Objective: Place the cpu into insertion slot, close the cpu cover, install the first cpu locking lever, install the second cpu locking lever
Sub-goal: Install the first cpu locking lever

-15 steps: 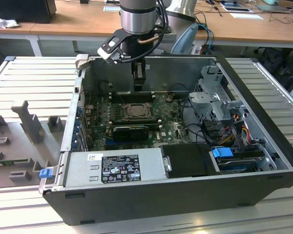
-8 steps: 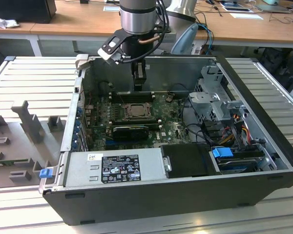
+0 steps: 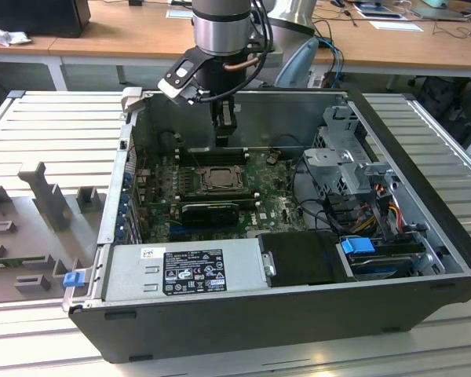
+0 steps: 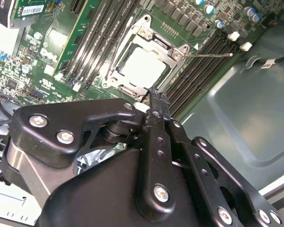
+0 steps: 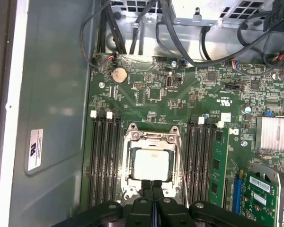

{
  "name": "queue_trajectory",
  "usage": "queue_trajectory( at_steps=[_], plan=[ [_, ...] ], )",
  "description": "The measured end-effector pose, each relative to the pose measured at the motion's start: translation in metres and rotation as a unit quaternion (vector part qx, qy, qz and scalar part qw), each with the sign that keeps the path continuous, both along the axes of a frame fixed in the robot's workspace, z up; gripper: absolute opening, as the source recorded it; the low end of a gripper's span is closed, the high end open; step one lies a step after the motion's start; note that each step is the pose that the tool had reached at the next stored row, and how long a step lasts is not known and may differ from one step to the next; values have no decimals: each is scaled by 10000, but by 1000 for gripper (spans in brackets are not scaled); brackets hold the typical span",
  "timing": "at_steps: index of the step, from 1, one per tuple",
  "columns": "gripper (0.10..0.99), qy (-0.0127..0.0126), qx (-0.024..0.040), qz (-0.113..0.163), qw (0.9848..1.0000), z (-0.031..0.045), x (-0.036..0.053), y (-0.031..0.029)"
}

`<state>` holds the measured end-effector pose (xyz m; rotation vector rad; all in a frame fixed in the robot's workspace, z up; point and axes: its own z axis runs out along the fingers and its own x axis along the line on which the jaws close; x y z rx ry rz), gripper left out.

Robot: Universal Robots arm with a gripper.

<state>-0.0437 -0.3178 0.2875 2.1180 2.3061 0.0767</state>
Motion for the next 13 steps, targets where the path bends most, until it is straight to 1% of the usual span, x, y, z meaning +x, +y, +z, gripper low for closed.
queue_trajectory(
  at_steps=[3, 5, 12, 13],
  plan=[
    [106, 0, 0, 88, 10000, 0, 1, 0],
    [106, 0, 0, 204, 9998, 0, 1, 0],
    [106, 0, 0, 445, 9990, 0, 1, 0],
    [106, 0, 0, 630, 9980, 0, 1, 0]
  ],
)
